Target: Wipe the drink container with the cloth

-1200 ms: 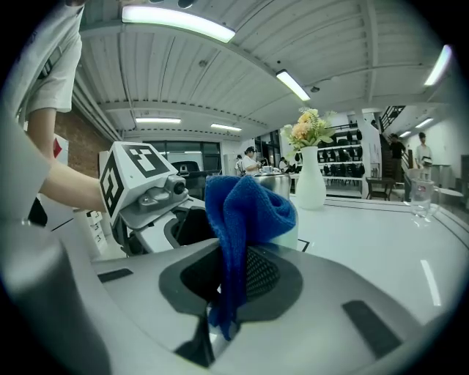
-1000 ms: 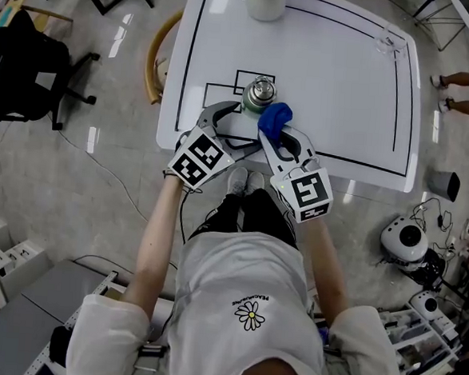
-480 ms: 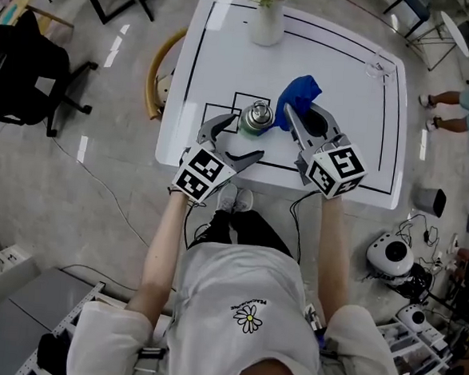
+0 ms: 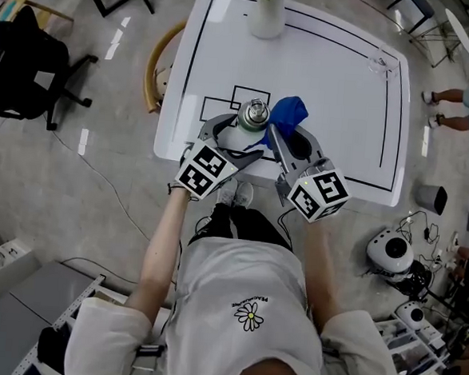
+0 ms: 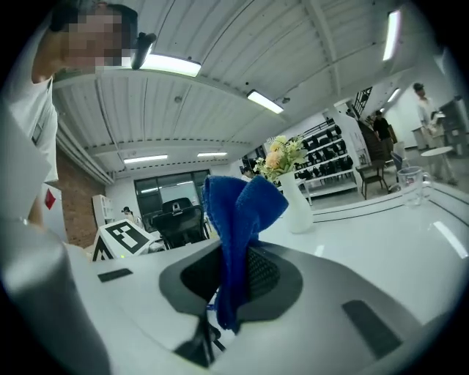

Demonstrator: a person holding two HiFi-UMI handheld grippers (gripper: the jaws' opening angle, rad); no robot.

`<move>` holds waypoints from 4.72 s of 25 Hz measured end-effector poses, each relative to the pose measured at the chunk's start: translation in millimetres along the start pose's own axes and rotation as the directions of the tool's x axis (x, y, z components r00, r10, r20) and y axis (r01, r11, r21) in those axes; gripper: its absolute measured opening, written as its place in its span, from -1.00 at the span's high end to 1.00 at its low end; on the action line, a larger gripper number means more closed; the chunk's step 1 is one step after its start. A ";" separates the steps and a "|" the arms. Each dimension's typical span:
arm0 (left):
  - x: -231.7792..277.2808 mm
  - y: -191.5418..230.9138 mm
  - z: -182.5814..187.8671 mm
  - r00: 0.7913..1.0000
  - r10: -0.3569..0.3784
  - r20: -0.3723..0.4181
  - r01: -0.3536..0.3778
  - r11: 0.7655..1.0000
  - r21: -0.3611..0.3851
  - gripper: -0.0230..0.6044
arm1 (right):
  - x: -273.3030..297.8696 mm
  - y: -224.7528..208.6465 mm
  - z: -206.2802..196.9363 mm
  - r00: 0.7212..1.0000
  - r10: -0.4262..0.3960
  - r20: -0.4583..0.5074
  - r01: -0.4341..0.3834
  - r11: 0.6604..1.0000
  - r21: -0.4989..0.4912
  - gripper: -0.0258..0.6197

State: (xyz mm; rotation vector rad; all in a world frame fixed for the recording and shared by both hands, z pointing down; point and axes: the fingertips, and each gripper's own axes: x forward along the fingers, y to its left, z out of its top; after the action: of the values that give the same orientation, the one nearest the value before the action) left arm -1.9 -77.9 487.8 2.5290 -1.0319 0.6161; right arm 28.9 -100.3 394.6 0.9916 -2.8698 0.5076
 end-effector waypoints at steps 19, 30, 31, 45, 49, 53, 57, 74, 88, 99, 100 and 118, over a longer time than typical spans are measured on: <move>-13.5 -49.7 -7.4 0.998 -0.054 -0.012 0.053 0.998 -0.029 -0.39 | 6.2 -3.9 -4.9 0.997 -0.075 0.025 0.073 0.996 0.050 0.79; 2.0 25.0 9.6 0.999 -0.029 0.017 0.029 1.000 -0.004 -0.39 | -0.6 9.6 -5.1 0.997 -0.070 0.012 0.069 0.996 0.062 0.79; 3.6 21.1 6.9 0.999 -0.042 0.005 0.042 0.999 0.001 -0.39 | -0.6 11.6 -5.7 0.998 -0.070 0.011 0.069 0.996 0.061 0.79; -18.0 -17.0 -14.6 0.999 -0.027 -0.025 0.026 0.998 -0.050 -0.39 | 18.3 -4.6 -4.6 0.994 -0.112 0.002 0.112 0.994 0.016 0.79; -19.5 -22.0 -15.2 0.999 -0.034 -0.018 0.033 0.997 -0.066 -0.39 | 13.1 -1.4 -6.4 0.991 -0.132 0.010 0.131 0.991 0.034 0.79; -21.6 -19.1 -15.9 1.000 -0.021 -0.010 0.021 0.998 -0.051 -0.39 | 9.1 3.4 -12.5 0.990 -0.142 0.002 0.142 0.989 0.039 0.79; -22.0 4.4 -3.3 1.000 0.004 0.016 -0.004 0.999 -0.035 -0.39 | 6.9 14.7 -16.3 0.992 -0.124 -0.013 0.125 0.992 0.036 0.79; -9.8 10.6 -13.9 0.999 -0.031 -0.032 0.031 0.999 -0.019 -0.39 | 15.9 9.8 -16.2 0.990 -0.138 -0.036 0.138 0.990 0.007 0.79; -24.6 -31.6 -17.7 0.996 -0.090 -0.027 0.090 0.996 0.014 -0.39 | 19.1 19.7 -18.3 0.988 -0.150 -0.033 0.150 0.988 0.019 0.79; -44.3 47.7 -11.1 0.999 0.046 -0.019 -0.045 0.998 0.037 -0.39 | 21.6 28.5 -18.3 0.992 -0.123 -0.040 0.123 0.992 0.005 0.79; -43.5 54.7 -9.5 0.999 0.053 -0.008 -0.053 0.998 0.022 -0.39 | 22.0 31.6 -17.7 0.993 -0.114 -0.040 0.115 0.993 0.007 0.79; -34.4 -17.6 -31.8 0.995 -0.083 -0.050 0.080 0.995 -0.064 -0.39 | 34.2 30.3 -18.1 0.987 -0.156 -0.032 0.157 0.987 0.039 0.79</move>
State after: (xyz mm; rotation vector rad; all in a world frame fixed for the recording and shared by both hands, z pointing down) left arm -19.7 -31.6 494.7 2.4743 -0.9107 0.6145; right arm -17.5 -92.1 408.6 1.1939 -2.7365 0.5648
